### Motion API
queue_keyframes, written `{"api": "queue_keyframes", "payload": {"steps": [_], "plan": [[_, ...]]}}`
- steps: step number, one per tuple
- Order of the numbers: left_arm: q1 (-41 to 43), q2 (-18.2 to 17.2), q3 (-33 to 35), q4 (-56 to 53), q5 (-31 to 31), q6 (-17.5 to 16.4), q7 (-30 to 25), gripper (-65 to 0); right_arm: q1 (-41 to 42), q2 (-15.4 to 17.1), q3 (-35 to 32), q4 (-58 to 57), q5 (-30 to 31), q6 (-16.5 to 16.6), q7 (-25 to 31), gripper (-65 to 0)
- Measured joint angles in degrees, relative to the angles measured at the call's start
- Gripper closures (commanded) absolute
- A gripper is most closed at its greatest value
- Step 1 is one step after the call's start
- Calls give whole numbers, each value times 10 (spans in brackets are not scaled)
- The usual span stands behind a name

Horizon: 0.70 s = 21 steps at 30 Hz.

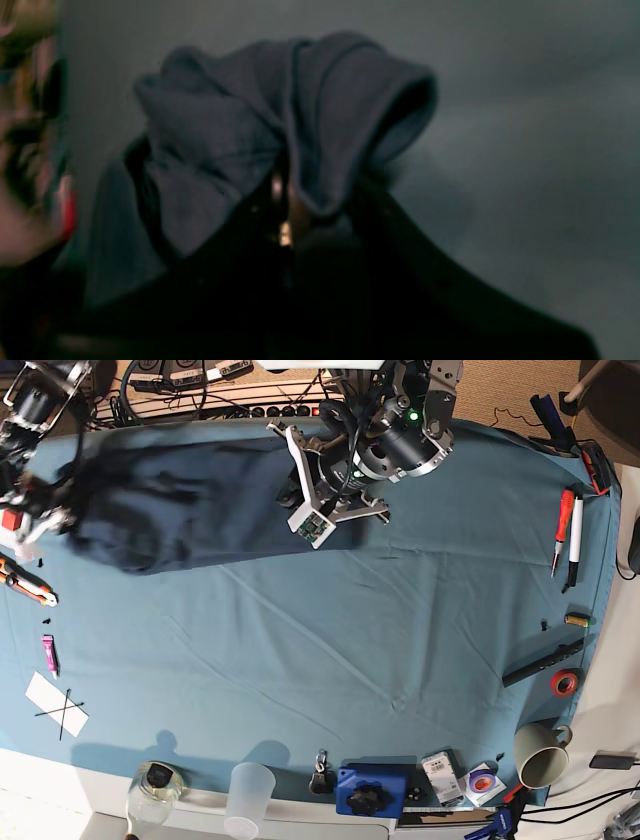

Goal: Fold the T-shirt properly

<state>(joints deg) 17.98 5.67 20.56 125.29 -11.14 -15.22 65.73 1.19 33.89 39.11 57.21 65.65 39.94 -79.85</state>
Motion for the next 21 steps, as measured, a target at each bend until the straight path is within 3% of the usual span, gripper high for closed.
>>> {"api": "queue_keyframes", "payload": {"steps": [3,8,12,15,21], "plan": [[4,0,0,0,0,0,2,-32,42,8,28,1,-88,0,49,0],[4,0,0,2,44,0,2,-32,58,12,26,1,-118,0,55,0],[4,-4,0,2,140,56,0,-32,58,9,26,27,-119,0,23,0],[5,-27,0,7,188,87,-1,-32,45,1,25,76,-118,0,10,0],[4,-44,0,20,291,166,-1,-32,5,-31,25,195,-107,0,-4,0]]}}
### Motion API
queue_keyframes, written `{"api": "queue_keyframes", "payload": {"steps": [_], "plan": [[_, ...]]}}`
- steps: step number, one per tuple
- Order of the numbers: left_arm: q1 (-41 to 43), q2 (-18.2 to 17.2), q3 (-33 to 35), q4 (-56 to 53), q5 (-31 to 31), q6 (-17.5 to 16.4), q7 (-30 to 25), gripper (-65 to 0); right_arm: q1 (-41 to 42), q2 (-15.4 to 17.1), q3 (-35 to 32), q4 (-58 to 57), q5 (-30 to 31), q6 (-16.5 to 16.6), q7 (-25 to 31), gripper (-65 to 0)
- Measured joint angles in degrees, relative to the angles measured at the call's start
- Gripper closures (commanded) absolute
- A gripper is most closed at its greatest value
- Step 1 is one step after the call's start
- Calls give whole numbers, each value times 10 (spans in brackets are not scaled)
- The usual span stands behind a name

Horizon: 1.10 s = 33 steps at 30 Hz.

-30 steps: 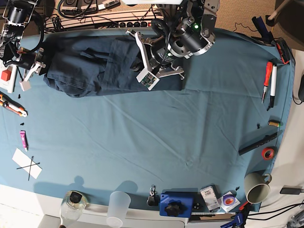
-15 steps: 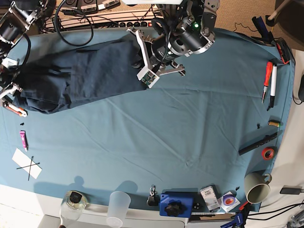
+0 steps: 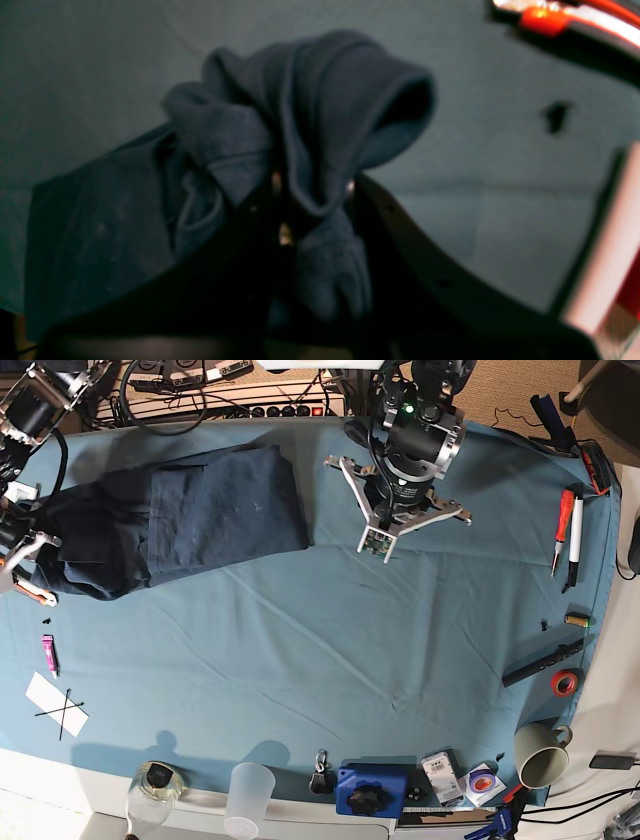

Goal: Fold the T-shirt properly

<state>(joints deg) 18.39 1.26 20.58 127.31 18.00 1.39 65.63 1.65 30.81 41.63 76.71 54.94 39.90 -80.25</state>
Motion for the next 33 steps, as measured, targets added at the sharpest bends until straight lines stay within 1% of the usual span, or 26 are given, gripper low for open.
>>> {"api": "queue_keyframes", "payload": {"steps": [2,3,4,6,7,9,11,12,16,21,23,26,28,31,33], "plan": [[0,0,0,0,26,8,0,-32,-14,-14,0,33,21,0,-2,0],[0,-2,0,0,35,23,-1,-32,-20,-22,0,49,32,0,-3,0],[0,-6,0,0,41,31,-1,-32,-26,-30,0,65,41,0,-7,0],[1,-23,0,1,55,34,1,-32,-26,-44,0,95,63,-1,-16,0],[2,-28,0,1,73,45,6,-32,-26,-48,-2,109,83,-1,-16,0],[2,-37,0,1,125,81,8,-32,-25,-51,-16,138,106,0,-11,0],[1,-47,0,1,159,111,8,-32,-24,-52,-39,158,100,0,-11,0],[2,-52,0,2,161,113,8,-32,-24,-54,-54,167,98,0,-11,0],[2,-59,-2,2,161,113,8,-32,-24,-58,-136,188,103,0,-11,0],[3,-60,-51,2,160,113,8,-32,-26,-57,-218,188,99,0,-10,0],[8,-60,-78,2,153,113,8,-32,-25,-57,-241,188,108,0,-9,0],[13,-61,-119,2,124,113,8,-32,-26,-57,-268,188,115,0,-10,0],[11,-61,-144,2,106,113,8,-32,-26,-57,-279,188,136,0,-10,0],[11,-61,-173,2,77,113,6,-32,-26,-55,-299,191,142,0,-9,0],[11,-61,-185,2,60,113,3,-32,-26,-56,-314,198,162,-1,-12,0]]}}
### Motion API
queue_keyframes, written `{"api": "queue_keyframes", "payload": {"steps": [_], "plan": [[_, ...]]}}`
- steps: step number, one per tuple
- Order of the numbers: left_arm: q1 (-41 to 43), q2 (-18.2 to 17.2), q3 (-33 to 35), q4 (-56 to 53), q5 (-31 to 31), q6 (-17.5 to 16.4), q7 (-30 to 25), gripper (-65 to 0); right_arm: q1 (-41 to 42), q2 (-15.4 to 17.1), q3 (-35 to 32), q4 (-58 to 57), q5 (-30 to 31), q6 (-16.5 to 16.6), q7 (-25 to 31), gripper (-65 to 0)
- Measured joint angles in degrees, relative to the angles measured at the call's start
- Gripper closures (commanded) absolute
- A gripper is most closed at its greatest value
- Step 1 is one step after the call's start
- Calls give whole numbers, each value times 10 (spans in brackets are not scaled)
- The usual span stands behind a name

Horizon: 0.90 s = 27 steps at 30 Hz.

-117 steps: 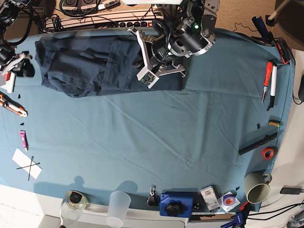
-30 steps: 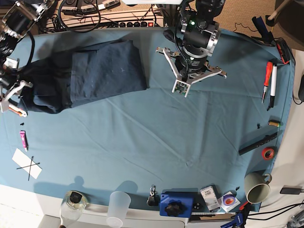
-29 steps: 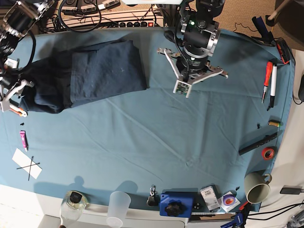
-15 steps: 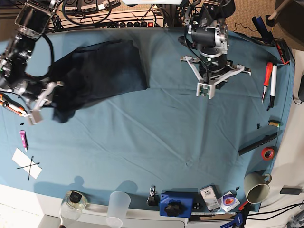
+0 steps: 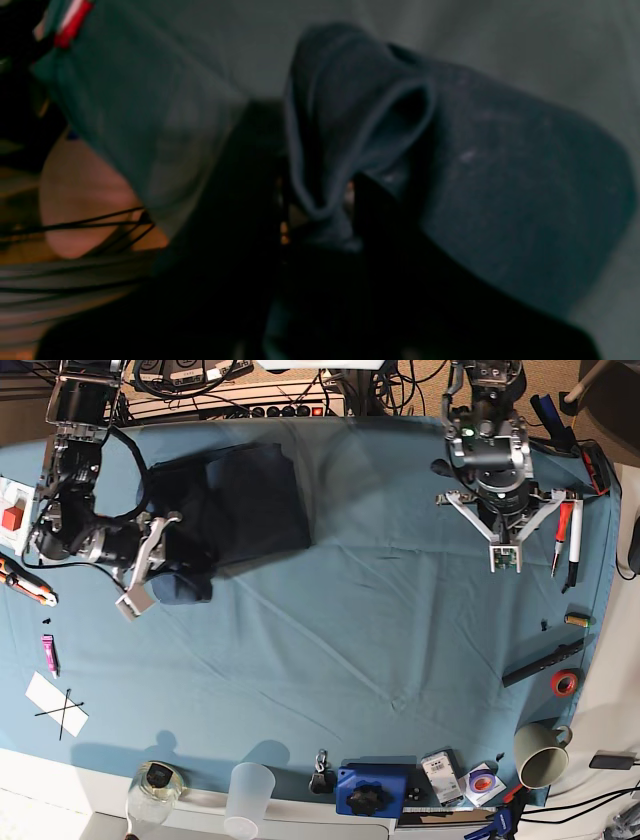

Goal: Fold the T-shirt properly
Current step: 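Push the folded bundle's end inward with the right gripper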

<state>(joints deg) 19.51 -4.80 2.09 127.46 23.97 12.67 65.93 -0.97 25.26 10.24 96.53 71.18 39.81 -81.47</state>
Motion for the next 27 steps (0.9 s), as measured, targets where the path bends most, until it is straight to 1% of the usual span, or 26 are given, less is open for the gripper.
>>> {"api": "queue_keyframes", "payload": {"steps": [1,5,12,14,15,16,22,27], "plan": [[0,0,-3,0,-8,0,0,-32,0,0,-7,7,12,1,1,0],[0,0,-4,0,-24,0,0,-32,1,0,-29,26,11,1,1,0],[0,0,-4,0,-24,0,0,-32,0,2,-50,26,8,1,1,0],[0,0,-4,0,-24,0,-2,-32,0,2,-64,26,8,1,1,-91],[0,0,-4,0,-24,0,-2,-32,0,2,-74,26,7,1,1,-127],[0,0,-4,0,-24,0,-3,-32,0,2,-85,26,8,1,2,-145],[0,0,-4,0,-25,0,-10,-32,0,3,-133,26,9,1,3,-146],[0,0,-4,0,-27,0,-14,-32,0,3,-136,45,12,1,1,-146]]}}
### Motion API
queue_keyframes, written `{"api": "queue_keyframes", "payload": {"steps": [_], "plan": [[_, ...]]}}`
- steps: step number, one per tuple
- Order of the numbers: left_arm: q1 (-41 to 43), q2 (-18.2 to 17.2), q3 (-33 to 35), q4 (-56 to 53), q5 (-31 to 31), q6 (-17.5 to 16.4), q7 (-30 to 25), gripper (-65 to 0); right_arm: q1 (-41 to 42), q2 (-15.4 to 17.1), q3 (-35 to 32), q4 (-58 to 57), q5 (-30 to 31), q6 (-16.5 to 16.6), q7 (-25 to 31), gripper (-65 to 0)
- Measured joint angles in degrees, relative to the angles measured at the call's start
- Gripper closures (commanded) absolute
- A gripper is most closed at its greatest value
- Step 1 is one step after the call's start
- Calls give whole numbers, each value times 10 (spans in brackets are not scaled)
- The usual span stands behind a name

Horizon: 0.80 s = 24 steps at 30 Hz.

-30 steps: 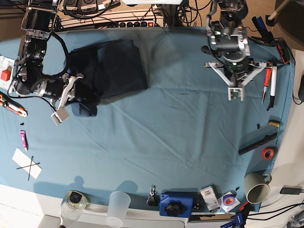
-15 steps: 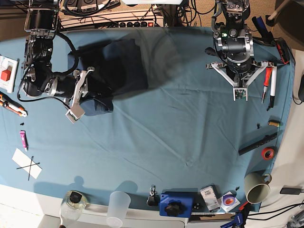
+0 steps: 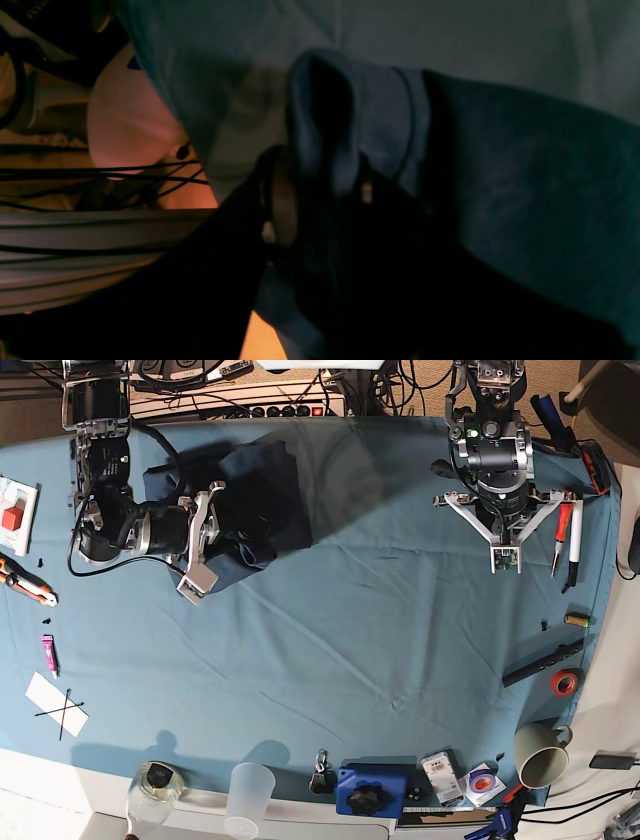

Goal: Fold the T-shirt properly
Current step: 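Push the folded bundle's end inward with the right gripper, then tuck and flatten the bundle's edge with the right gripper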

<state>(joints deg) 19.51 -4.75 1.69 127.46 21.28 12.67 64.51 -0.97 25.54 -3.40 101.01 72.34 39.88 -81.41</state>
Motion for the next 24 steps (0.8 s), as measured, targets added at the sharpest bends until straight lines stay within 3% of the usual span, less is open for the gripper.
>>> {"api": "queue_keyframes", "payload": {"steps": [7,20,22,24], "plan": [[0,0,0,0,-36,0,-3,-32,2,0,0,84,35,0,2,-146],[0,2,0,0,-36,0,-3,-32,2,0,12,90,39,1,2,-144],[0,1,0,0,-39,0,-3,-32,2,0,37,90,-7,1,2,-108],[0,2,0,0,-43,0,-3,-32,3,0,67,90,-49,0,1,-17]]}}
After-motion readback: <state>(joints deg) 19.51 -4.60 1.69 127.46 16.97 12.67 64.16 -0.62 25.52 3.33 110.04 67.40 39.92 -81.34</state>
